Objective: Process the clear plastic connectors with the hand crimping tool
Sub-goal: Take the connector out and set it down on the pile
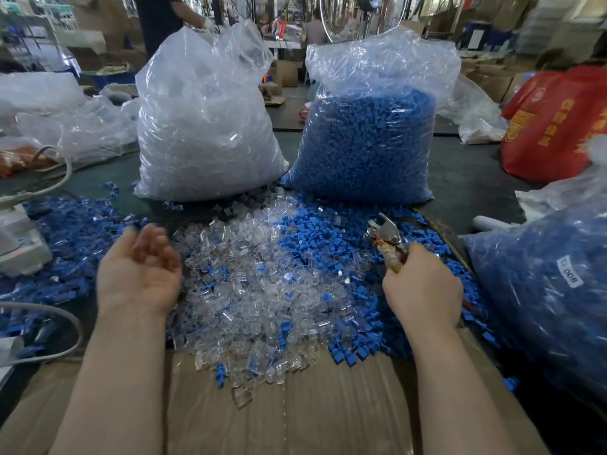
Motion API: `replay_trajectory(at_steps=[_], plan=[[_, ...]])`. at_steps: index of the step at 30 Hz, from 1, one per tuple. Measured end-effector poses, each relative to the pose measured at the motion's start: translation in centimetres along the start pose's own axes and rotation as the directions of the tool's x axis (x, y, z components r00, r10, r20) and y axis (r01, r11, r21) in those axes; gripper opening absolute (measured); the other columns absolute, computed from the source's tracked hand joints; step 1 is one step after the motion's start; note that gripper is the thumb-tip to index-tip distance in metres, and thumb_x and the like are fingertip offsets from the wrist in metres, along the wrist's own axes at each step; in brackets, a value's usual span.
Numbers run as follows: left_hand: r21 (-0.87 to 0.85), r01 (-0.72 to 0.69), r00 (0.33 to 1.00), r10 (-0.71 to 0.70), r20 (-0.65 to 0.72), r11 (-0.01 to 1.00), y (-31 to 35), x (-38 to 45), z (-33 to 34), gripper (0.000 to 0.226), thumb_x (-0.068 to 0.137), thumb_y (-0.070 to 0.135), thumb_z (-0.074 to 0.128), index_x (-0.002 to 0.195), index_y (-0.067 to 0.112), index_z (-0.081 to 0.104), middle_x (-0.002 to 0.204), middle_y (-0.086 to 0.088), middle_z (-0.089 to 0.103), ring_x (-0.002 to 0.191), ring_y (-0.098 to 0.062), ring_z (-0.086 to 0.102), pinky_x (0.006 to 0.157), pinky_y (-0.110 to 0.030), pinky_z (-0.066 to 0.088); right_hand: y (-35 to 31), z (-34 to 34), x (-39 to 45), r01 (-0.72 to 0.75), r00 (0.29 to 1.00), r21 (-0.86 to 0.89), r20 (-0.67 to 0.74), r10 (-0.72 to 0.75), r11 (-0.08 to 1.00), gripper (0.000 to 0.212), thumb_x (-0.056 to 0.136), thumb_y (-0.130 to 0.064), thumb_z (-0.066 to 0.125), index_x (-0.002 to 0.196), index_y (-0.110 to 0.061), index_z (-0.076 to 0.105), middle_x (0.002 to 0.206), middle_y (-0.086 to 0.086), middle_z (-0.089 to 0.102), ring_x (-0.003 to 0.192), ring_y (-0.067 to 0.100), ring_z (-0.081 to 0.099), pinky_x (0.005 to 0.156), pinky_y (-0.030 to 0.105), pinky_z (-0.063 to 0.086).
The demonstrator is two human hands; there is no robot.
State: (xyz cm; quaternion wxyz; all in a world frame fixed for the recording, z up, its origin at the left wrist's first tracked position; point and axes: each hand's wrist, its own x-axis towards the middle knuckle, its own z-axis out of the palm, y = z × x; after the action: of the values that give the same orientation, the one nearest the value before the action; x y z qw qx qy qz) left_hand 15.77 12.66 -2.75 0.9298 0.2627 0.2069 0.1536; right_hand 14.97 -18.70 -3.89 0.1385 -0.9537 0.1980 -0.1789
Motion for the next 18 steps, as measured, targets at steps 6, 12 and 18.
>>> replay_trajectory(at_steps=[6,12,18], plan=[[0.783,-0.219,0.892,-0.206,0.403,0.582,-4.6,-4.9,5.0,0.052,0.067,0.052,0.069,0.100,0.012,0.068,0.080,0.004,0.072,0.070,-0.007,0.066,0.065,-0.021,0.053,-2.8,-0.2,-1.1,0.263,0.965,0.085,-0.015,-0.262,0.961,0.017,0.083,-0.028,0.062,0.096,-0.022,0.053,0.089,0.000,0.059,0.079,0.025,0.053,0.072,0.038,0.038],[0.816,-0.285,0.851,-0.258,0.457,0.503,-7.9,-6.8,6.1,0.027,0.079,0.029,0.078,0.095,0.009,0.071,0.083,-0.005,0.077,0.072,-0.016,0.072,0.062,-0.019,0.056,-3.7,0.2,-1.9,0.463,0.886,0.080,-0.011,-0.464,0.883,0.033,0.073,-0.021,0.065,0.105,-0.019,0.055,0.093,-0.001,0.056,0.087,0.026,0.052,0.073,0.037,0.028],[0.761,-0.296,0.902,-0.094,0.422,0.577,-7.9,-6.4,6.1,0.011,0.083,0.012,0.076,0.089,0.004,0.072,0.075,-0.009,0.075,0.066,-0.016,0.070,0.066,-0.026,0.060,-2.9,0.2,-1.7,0.462,0.885,0.061,0.040,-0.464,0.885,0.057,0.070,-0.029,0.068,0.123,-0.032,0.047,0.110,-0.007,0.052,0.107,0.020,0.046,0.106,0.037,0.023]])
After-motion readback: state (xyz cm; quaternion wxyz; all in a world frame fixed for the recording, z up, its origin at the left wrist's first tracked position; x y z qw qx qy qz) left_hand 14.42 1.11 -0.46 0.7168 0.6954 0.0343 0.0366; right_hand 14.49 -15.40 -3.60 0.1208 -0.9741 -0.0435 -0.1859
